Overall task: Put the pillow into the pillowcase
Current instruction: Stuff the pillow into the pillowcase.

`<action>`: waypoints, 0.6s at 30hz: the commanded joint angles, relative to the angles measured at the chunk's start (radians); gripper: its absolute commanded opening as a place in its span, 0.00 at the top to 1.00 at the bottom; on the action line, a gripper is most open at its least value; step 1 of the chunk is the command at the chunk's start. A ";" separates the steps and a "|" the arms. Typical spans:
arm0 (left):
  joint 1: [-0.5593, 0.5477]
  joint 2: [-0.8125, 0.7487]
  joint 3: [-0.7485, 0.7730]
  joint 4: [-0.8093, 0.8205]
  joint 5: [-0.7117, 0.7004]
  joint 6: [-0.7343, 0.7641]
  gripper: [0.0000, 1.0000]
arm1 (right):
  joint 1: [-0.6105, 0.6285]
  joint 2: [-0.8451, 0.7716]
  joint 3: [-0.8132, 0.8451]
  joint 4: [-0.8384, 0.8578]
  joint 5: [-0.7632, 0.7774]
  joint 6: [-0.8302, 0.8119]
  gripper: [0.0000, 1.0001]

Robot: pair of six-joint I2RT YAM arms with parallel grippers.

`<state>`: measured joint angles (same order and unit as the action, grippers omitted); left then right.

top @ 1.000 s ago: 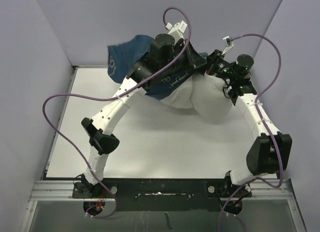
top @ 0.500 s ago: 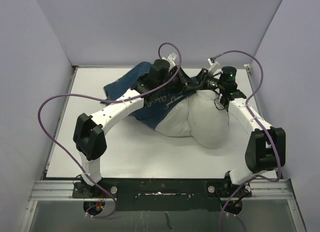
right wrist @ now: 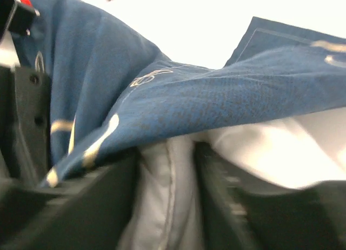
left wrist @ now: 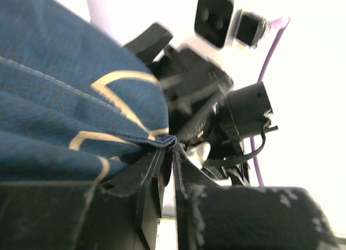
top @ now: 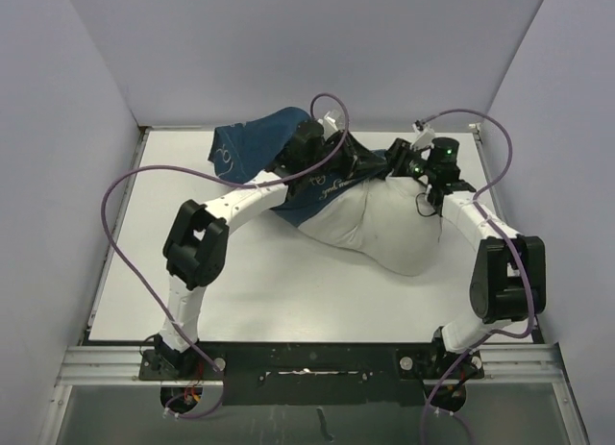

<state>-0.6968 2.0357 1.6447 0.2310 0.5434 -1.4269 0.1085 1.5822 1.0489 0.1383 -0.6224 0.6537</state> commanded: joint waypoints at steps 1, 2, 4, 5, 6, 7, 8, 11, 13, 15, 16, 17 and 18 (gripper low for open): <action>0.016 0.185 0.266 -0.046 -0.063 0.122 0.86 | -0.113 0.055 0.176 -0.111 -0.055 -0.175 0.46; 0.016 0.218 0.347 -0.075 -0.069 0.160 0.81 | -0.152 0.072 0.228 -0.141 -0.065 -0.227 0.40; 0.013 0.288 0.533 -0.135 -0.081 0.241 0.63 | -0.223 0.113 0.335 -0.220 -0.084 -0.300 0.25; 0.012 0.320 0.609 -0.163 -0.089 0.277 0.59 | -0.256 0.135 0.388 -0.254 -0.113 -0.332 0.19; 0.013 0.350 0.673 -0.185 -0.092 0.304 0.51 | -0.282 0.157 0.440 -0.295 -0.145 -0.364 0.15; 0.012 0.375 0.735 -0.201 -0.089 0.322 0.46 | -0.303 0.174 0.483 -0.342 -0.167 -0.393 0.11; 0.014 0.397 0.779 -0.207 -0.081 0.335 0.43 | -0.320 0.188 0.516 -0.373 -0.197 -0.427 0.08; 0.019 0.411 0.834 -0.209 -0.055 0.388 0.32 | -0.347 0.183 0.560 -0.447 -0.266 -0.540 0.01; 0.021 0.384 0.820 -0.233 -0.056 0.457 0.23 | -0.360 0.159 0.564 -0.465 -0.295 -0.602 0.01; 0.025 0.337 0.791 -0.266 -0.075 0.548 0.13 | -0.376 0.140 0.570 -0.465 -0.347 -0.644 0.02; 0.026 0.308 0.775 -0.291 -0.093 0.600 0.05 | -0.384 0.131 0.579 -0.465 -0.391 -0.670 0.02; 0.028 0.279 0.760 -0.316 -0.113 0.657 0.02 | -0.391 0.120 0.585 -0.461 -0.445 -0.695 0.02; 0.030 0.240 0.747 -0.342 -0.134 0.713 0.02 | -0.396 0.110 0.593 -0.454 -0.506 -0.722 0.02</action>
<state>-0.6697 2.4313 2.4107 -0.0158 0.4541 -0.9638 -0.2699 1.7752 1.5700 -0.3016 -0.8982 0.0944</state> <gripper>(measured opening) 0.950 0.980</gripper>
